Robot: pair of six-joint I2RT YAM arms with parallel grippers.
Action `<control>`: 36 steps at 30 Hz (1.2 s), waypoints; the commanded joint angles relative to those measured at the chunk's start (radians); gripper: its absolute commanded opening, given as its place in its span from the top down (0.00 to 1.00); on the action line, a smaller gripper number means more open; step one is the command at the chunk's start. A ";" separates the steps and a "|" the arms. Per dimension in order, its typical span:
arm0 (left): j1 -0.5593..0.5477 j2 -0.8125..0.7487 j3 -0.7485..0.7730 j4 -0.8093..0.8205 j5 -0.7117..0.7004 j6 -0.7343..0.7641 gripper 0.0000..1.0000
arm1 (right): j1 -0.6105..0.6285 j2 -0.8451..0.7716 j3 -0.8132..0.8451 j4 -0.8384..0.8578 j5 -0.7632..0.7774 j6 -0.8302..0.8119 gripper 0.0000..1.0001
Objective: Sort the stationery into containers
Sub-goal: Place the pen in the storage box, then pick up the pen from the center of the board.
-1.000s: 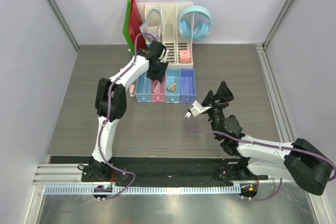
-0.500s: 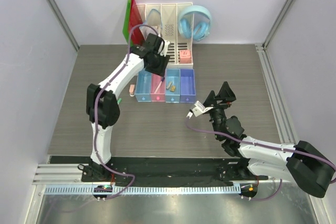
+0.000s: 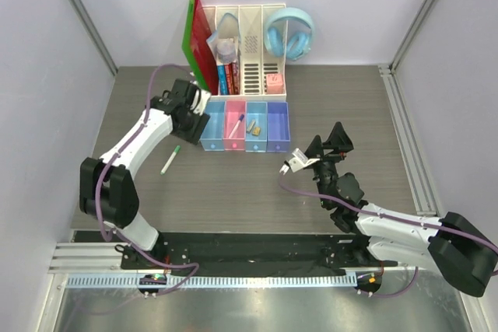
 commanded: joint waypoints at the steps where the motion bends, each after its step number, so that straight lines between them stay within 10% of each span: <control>1: 0.110 -0.044 -0.177 0.097 -0.036 0.069 0.34 | -0.009 -0.043 0.007 0.034 0.033 0.057 0.01; 24: 0.330 0.227 -0.214 0.197 0.185 0.143 0.39 | -0.030 -0.103 -0.004 -0.012 0.036 0.092 0.01; 33: 0.333 0.271 -0.224 0.181 0.211 0.146 1.00 | -0.035 -0.103 -0.001 -0.004 0.038 0.091 0.01; 36: 0.333 0.259 -0.231 0.161 0.226 0.149 1.00 | -0.036 -0.106 -0.001 -0.001 0.038 0.091 0.02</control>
